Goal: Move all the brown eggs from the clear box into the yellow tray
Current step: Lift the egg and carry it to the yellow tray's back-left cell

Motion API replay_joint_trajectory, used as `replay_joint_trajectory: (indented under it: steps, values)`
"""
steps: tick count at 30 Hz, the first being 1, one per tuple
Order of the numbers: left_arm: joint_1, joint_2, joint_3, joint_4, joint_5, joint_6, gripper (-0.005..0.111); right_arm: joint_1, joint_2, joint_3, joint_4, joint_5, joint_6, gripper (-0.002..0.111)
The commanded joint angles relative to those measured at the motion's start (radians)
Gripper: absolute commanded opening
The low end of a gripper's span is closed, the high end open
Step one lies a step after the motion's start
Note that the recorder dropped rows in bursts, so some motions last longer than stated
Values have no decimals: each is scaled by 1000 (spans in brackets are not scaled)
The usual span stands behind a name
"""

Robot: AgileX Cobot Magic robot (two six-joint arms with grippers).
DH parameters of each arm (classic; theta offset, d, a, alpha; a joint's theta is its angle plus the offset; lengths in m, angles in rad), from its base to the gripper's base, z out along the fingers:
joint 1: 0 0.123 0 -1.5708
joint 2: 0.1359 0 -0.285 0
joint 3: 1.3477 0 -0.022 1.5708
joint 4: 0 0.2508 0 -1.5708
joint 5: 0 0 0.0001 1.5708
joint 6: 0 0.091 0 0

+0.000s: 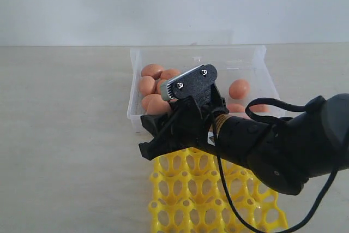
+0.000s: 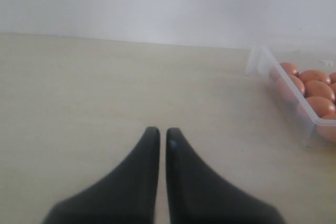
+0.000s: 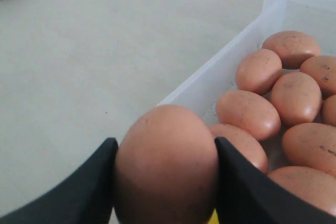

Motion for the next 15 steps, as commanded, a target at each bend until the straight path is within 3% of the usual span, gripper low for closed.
replay_joint_trajectory:
  steps: [1,5,15]
  values:
    - [-4,-2,4,4,-13,4,4,2,-4,-3,-1,28,-4,0]
    - [-4,-2,4,4,-13,4,4,2,0,-3,-1,121,-58,0]
    - [-4,-2,4,4,-13,4,4,2,78,-25,-1,68,-180,0]
